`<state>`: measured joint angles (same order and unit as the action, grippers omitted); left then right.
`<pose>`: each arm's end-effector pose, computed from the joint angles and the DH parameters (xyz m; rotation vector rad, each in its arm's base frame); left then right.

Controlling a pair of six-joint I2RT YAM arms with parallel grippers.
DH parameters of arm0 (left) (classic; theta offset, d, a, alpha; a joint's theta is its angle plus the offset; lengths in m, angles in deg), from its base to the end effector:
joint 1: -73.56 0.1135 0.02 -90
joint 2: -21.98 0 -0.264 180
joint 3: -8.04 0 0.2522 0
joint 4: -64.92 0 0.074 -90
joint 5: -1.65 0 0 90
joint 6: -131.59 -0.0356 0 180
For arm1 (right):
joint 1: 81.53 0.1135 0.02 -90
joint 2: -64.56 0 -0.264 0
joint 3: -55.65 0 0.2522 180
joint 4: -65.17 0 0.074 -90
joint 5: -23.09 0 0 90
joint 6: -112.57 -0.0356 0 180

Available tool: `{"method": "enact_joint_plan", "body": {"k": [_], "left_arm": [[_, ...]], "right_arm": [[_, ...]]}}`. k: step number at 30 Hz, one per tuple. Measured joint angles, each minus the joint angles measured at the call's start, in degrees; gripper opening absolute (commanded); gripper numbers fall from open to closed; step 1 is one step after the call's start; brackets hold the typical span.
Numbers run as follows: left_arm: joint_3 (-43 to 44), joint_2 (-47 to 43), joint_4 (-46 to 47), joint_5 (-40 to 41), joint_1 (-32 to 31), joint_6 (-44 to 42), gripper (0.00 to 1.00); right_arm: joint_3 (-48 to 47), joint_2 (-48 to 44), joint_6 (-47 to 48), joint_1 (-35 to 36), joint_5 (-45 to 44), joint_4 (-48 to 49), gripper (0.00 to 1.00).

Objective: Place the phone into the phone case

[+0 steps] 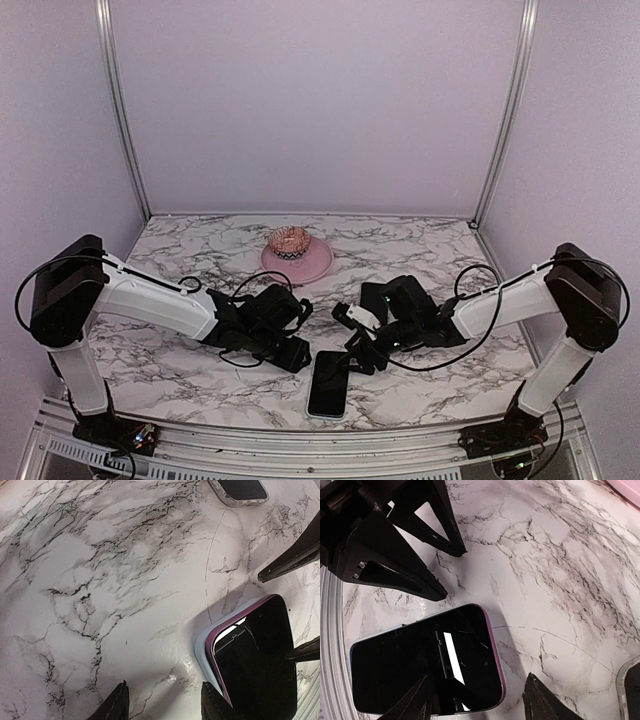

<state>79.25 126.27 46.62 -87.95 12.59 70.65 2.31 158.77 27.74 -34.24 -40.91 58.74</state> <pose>0.1773 -0.3189 0.1460 0.7084 2.4893 -0.6350 0.1934 0.2325 0.1339 -1.2882 2.1116 0.8768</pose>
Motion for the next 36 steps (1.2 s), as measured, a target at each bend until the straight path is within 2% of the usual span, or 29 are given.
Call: {"method": "enact_joint_plan", "body": {"k": [8,15,24,29,36], "left_arm": [[0.0,0.0,-0.1,0.0,-0.3,-0.3,0.48],[-2.5,-2.1,-0.2,-2.1,-1.9,-1.6,0.41],[-4.3,-4.0,-1.8,-6.7,-6.2,-3.6,0.34],[-4.3,-4.0,-2.1,-9.6,-7.1,-4.2,0.34],[-3.1,-2.8,-2.4,-12.0,-7.5,-5.8,0.34]], "right_arm": [[-1.4,-3.3,-3.5,0.0,-4.2,-5.2,0.60],[-0.9,-8.6,-16.4,0.9,-6.4,-9.6,0.51],[1.9,-9.4,-31.6,11.8,-7.3,-12.6,0.30],[2.4,-7.2,-36.0,14.6,-8.1,-12.7,0.21],[-2.4,-3.7,-39.3,16.8,-13.5,-18.5,0.17]]}}
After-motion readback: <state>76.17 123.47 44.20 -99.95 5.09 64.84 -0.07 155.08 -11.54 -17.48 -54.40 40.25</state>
